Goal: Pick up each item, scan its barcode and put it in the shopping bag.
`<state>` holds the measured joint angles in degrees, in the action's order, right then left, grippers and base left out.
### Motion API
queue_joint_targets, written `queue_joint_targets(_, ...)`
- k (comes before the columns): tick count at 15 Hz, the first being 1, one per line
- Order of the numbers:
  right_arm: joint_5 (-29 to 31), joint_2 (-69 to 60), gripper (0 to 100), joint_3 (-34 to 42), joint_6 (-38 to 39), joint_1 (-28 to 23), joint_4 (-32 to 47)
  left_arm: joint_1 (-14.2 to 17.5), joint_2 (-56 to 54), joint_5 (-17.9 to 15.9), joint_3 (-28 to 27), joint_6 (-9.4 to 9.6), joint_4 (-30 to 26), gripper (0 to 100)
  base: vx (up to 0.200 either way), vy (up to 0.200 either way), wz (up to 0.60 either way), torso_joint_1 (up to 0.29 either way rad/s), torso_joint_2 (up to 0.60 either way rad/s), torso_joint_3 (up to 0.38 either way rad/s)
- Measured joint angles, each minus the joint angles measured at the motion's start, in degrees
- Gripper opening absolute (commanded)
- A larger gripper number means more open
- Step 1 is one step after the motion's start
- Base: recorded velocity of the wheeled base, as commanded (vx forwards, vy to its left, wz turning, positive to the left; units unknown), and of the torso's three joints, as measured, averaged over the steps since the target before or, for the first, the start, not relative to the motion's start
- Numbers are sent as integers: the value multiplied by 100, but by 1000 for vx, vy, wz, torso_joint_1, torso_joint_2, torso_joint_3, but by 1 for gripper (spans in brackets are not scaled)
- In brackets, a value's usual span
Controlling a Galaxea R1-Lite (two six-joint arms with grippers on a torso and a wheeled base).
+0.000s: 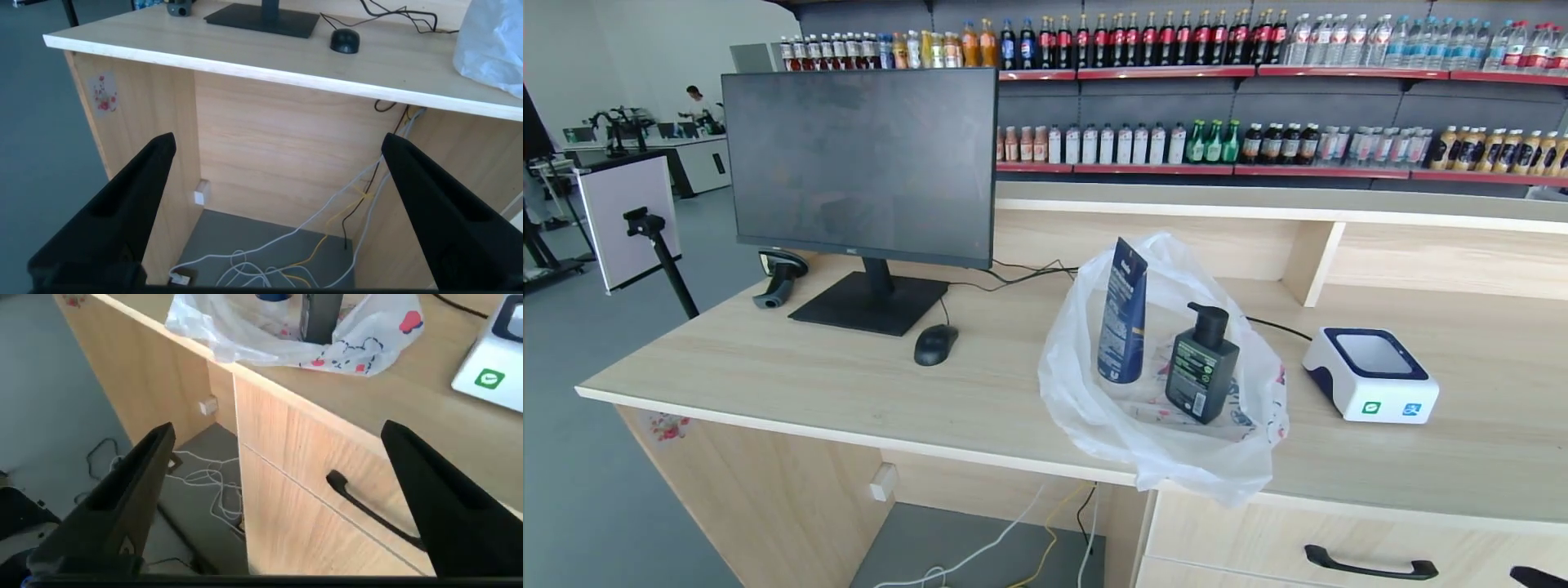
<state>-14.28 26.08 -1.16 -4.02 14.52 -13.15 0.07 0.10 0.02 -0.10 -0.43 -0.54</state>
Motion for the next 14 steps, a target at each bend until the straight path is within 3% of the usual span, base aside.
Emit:
queue_joint_targets(2,618,-1130,100,22,-99,-107,1258,0,0,2,0,0,0,100,0,0,0,0,0,0)
queue_joint_targets(4,1558,-1660,100,76,-10,-190,1326,-2,0,-2,0,0,2,100,0,0,0,0,0,0)
queue_joint_targets(9,1606,-2172,100,113,80,-1292,1315,-7,0,-10,0,94,0,100,0,0,0,0,0,0)
queue_joint_targets(14,1591,-2589,100,116,471,-1481,1318,-7,0,-7,0,80,0,100,0,0,0,0,0,0)
